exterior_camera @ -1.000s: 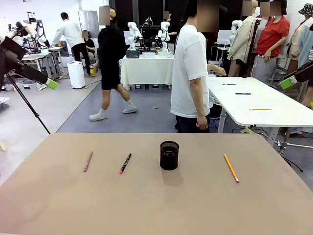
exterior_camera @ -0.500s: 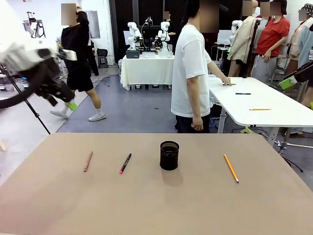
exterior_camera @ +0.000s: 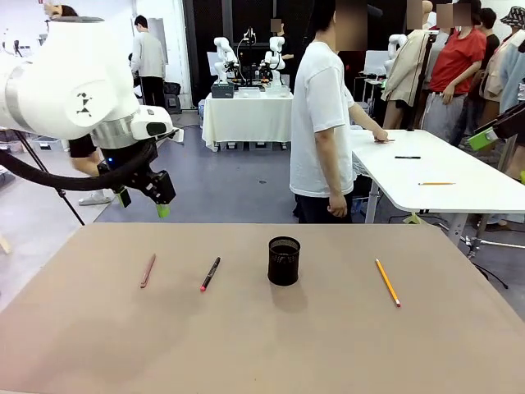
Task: Place the pens into the pen holder.
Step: Pick up a writing instrument from the table and place it into the Pen holder.
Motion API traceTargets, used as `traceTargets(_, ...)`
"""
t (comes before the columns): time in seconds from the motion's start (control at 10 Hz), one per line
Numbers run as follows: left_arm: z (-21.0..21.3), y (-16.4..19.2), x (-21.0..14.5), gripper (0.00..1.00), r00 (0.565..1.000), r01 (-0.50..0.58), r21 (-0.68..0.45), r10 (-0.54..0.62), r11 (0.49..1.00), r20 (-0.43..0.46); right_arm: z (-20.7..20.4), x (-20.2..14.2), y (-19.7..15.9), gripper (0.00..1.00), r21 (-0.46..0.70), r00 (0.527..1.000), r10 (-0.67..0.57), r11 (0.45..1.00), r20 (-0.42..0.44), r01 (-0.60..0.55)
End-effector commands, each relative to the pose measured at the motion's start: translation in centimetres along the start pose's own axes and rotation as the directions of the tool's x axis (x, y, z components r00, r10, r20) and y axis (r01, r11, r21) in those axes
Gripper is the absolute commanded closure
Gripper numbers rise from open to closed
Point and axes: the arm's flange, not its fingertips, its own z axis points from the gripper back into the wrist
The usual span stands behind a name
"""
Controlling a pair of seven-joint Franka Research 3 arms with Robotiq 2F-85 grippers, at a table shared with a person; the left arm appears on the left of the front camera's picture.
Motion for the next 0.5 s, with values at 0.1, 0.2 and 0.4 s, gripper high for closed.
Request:
traceTargets(0.1,0.05,0.14,-0.21,0.00,1.000,-0.031,0.019,0.031,0.999,-0.001,0.04,0.07,0.03,0.00,0.002,1.000,0.003,1.000,0.002,-0.003)
traceTargets(0.2,0.05,0.14,-0.21,0.00,1.000,-0.031,0.019,0.031,0.999,-0.001,0.04,0.07,0.03,0.00,0.002,1.000,0.003,1.000,0.002,-0.003)
traceTargets(0.4,0.02,0.13,0.01,0.00,1.000,-0.010,0.000,0.010,1.000,0.000,0.04,0.07,0.03,0.00,0.002,1.000,0.003,1.000,0.002,-0.003)
